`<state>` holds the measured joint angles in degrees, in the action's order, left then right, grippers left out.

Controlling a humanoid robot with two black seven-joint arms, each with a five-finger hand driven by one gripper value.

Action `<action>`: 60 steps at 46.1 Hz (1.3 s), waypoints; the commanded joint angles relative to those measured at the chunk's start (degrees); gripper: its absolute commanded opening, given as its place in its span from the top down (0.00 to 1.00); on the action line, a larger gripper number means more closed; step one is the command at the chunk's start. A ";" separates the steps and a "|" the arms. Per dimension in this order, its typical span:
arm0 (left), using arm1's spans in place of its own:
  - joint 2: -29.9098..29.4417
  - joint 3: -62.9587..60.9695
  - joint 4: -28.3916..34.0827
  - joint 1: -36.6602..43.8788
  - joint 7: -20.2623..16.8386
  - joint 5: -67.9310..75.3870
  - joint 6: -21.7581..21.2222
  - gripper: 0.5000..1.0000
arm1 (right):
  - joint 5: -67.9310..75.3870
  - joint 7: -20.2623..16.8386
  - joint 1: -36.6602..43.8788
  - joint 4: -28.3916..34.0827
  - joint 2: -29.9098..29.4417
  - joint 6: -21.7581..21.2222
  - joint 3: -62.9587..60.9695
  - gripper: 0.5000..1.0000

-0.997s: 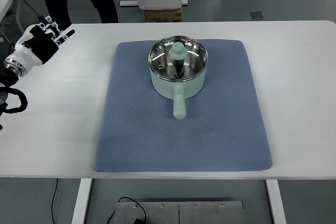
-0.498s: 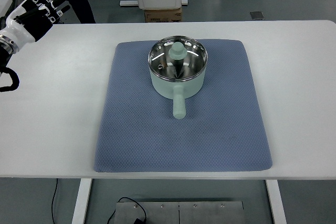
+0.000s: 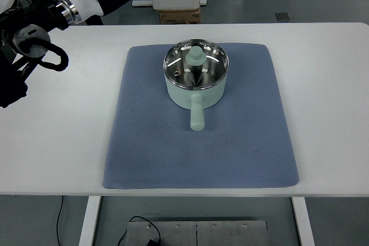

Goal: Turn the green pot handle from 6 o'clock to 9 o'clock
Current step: 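Reach the left hand over the pot and lower it onto the handle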

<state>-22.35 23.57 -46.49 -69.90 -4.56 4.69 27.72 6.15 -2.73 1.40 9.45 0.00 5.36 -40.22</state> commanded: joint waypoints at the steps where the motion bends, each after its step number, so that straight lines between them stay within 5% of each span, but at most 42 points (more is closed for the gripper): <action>1: 0.11 -5.27 -3.25 -3.04 -0.01 -0.03 -0.39 0.00 | 0.00 0.00 0.00 0.05 0.00 0.01 0.06 0.00; 22: 4.33 -25.32 -19.60 -14.73 0.16 0.58 3.48 0.00 | 0.00 0.00 0.00 0.05 0.00 0.01 -0.03 0.00; 31: 5.38 -31.30 -20.13 -16.23 0.51 5.58 7.28 0.00 | 0.00 0.00 0.00 -0.04 0.00 0.01 -0.03 0.00; 39: 5.38 -33.41 -20.04 -16.23 4.38 12.18 7.28 0.00 | 0.00 0.00 0.00 0.05 0.00 0.01 -0.03 0.00; 60: 5.38 -35.70 -19.87 -17.02 4.82 19.57 7.28 0.00 | 0.00 0.00 0.00 0.05 0.00 0.01 -0.03 0.00</action>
<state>-16.96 -11.61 -66.43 -86.75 0.23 24.01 35.00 6.15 -2.73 1.41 9.45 0.00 5.36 -40.23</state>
